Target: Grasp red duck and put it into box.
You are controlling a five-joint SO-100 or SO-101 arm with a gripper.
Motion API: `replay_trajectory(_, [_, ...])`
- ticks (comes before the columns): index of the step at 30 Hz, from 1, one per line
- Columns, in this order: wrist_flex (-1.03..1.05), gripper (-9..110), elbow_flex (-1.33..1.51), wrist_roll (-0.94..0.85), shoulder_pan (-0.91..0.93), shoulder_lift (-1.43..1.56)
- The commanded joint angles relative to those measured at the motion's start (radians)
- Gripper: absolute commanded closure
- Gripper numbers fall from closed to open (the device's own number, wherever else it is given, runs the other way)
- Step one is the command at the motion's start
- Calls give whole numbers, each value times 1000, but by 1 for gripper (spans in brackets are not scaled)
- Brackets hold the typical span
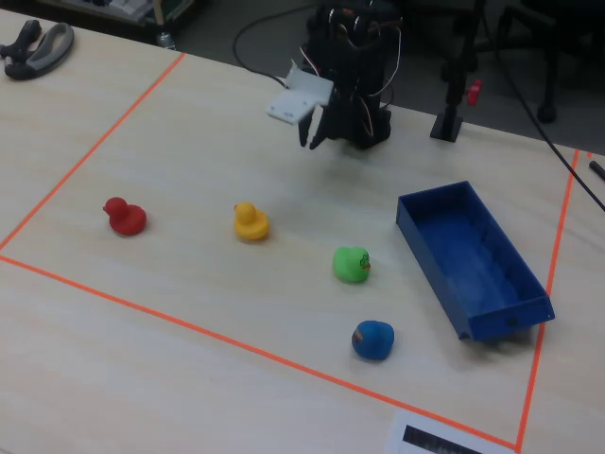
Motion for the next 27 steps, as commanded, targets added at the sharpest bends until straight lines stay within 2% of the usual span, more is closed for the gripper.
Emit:
replay_trajectory(1, [-117,83,-201,0,83,-268])
replay_trajectory(8, [-379,71,-472,-18,290,-566])
replay_trajectory(13, [-459,66,-663,-20,407,-741])
replay_trajectory(27, [-581,64,-1066,-43,614,-1094])
